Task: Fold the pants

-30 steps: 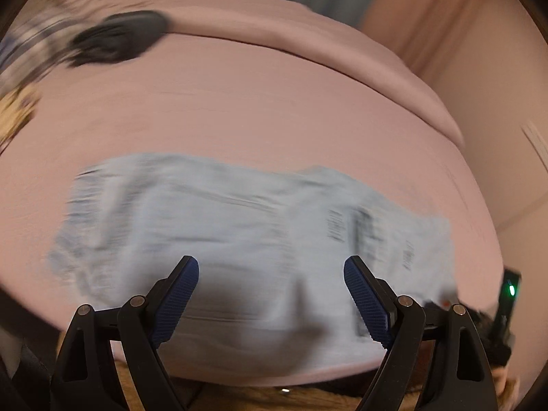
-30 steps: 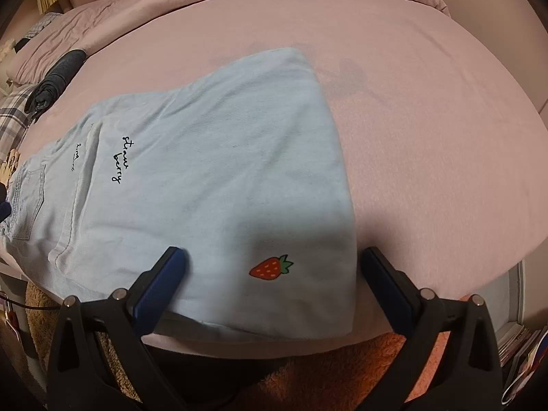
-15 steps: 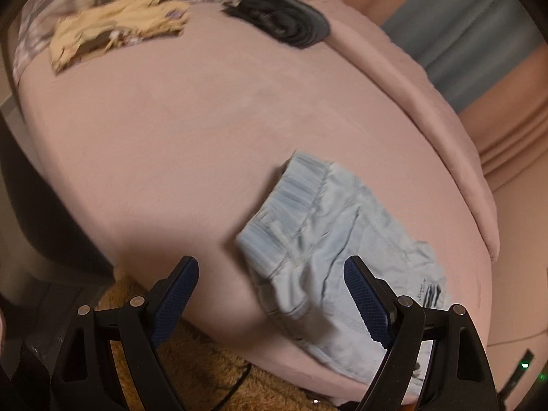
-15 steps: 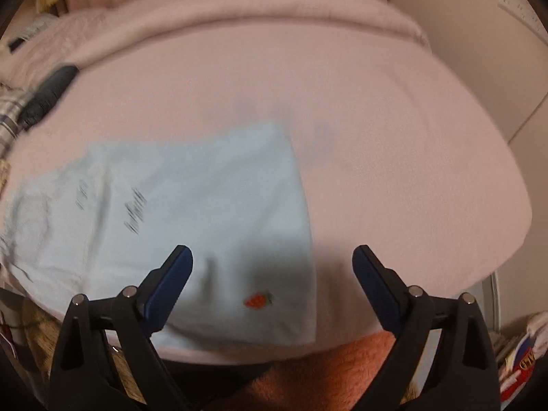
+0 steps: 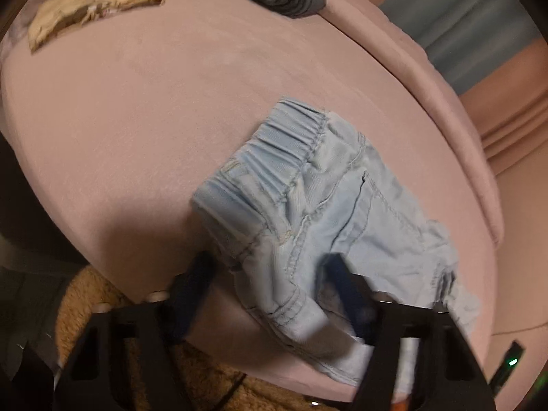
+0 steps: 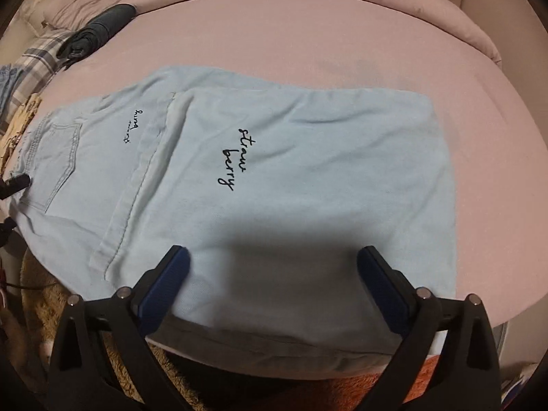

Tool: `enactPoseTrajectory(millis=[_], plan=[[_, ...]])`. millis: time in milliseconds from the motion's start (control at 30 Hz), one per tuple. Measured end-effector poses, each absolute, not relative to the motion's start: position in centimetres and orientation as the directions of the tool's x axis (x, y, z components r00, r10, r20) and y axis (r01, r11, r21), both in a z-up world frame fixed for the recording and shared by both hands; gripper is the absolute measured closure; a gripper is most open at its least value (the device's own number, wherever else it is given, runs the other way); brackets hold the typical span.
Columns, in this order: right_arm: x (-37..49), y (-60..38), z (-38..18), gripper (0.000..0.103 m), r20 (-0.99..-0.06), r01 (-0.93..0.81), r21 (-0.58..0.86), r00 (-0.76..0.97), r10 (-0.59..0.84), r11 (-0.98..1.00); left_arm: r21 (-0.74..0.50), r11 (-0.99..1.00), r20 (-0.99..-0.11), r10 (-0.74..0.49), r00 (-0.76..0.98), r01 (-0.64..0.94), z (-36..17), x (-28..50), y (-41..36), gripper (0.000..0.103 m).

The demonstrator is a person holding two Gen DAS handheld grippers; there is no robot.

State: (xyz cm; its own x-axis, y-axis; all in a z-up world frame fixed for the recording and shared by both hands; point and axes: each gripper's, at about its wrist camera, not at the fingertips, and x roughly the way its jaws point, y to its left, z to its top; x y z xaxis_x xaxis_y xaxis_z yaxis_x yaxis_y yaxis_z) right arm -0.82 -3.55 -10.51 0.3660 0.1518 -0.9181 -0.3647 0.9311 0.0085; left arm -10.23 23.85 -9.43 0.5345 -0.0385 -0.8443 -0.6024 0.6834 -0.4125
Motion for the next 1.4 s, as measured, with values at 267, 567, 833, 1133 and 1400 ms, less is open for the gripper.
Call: enactPoseTrajectory(millis=[267,567,833,1133,1400], plan=[[-0.5,-3.9,-10.4,0.000,-0.916,-0.368,0.027,0.364,0.170,0.930,-0.376,0.722,-0.856,-0.030,0.517,-0.580,-8.1,-9.4,22.6,0.079],[-2.0,-6.1,-9.6,0.000,-0.911,-0.360,0.055,0.364,0.194,0.931,-0.262,0.906,-0.735,0.037,0.678,-0.333,1.5,-8.5,15.2,0.083],[-1.5,-11.2,-7.9,0.005,-0.865,-0.252,0.288,0.345,0.364,0.924,-0.349,0.936,-0.679,-0.284,0.677,0.043,2.8,-5.0,5.9,0.084],[-2.5,-19.7,-5.8,0.005,-0.833,-0.074,0.329,0.446,0.327,0.941,-0.481,0.868,-0.769,-0.486,0.415,0.124,-6.7,-0.1,-0.7,0.077],[-3.9,-23.1,-4.2,0.005,-0.812,-0.035,0.358,0.482,0.330,0.933,-0.629,0.738,-0.625,-0.667,0.405,0.244,-2.7,-2.7,0.2,0.015]])
